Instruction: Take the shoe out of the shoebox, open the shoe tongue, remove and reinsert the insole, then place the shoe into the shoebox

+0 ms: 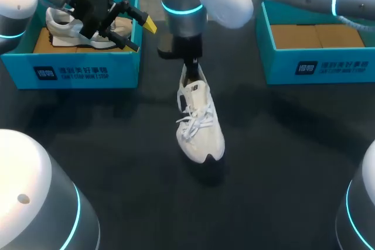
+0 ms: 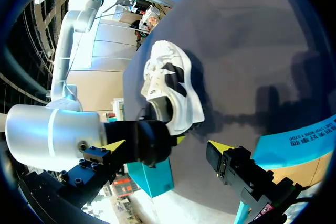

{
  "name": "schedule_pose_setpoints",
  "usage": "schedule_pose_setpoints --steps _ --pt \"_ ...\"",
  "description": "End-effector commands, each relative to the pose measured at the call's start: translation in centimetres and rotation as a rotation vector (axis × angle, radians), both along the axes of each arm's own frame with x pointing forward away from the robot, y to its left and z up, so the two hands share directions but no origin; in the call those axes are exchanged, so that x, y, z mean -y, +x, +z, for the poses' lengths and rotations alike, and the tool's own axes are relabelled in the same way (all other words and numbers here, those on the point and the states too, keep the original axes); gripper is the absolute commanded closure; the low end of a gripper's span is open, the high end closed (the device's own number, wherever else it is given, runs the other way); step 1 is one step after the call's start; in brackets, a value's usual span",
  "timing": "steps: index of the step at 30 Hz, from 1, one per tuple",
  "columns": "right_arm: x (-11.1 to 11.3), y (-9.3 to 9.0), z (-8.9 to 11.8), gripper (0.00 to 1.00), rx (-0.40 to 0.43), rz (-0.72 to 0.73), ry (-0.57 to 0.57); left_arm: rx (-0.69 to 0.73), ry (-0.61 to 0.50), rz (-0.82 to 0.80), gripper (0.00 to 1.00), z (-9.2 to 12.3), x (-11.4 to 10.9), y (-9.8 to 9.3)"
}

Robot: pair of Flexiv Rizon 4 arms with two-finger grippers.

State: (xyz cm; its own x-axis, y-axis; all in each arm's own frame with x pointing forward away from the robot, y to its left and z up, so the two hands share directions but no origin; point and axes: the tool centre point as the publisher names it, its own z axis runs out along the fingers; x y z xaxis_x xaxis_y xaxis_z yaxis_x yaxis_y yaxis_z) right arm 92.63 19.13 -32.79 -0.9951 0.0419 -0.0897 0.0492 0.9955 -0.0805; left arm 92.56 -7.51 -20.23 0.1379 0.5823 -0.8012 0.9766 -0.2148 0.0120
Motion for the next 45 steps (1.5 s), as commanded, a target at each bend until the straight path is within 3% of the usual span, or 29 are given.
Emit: schedule_pose_setpoints --steps 1,13,21,27,35,45 --pt "0.8 -0.8 3.7 1.0 0.014 -0.001 0.009 0.002 0.002 0.001 0.0 0.0 0.0 -0.1" --pt "2.6 -0.6 7.7 1.0 0.055 -0.047 -0.014 0.002 0.002 0.001 0.0 0.0 0.0 -0.1" --pt "2.5 -0.8 12.0 1.0 -0.019 -0.028 0.076 0.002 0.002 0.001 0.0 0.0 0.0 -0.1" --pt "2.5 -0.9 14.5 1.0 -0.012 -0.038 0.034 0.002 0.002 0.001 0.0 0.0 0.0 -0.1" --pt "2.4 -0.7 16.1 1.0 0.002 -0.043 0.061 0.002 0.002 0.001 0.0 0.0 0.0 -0.1" --pt "2.4 -0.7 16.1 1.0 0.002 -0.043 0.061 0.002 0.002 0.001 0.0 0.0 0.0 -0.1"
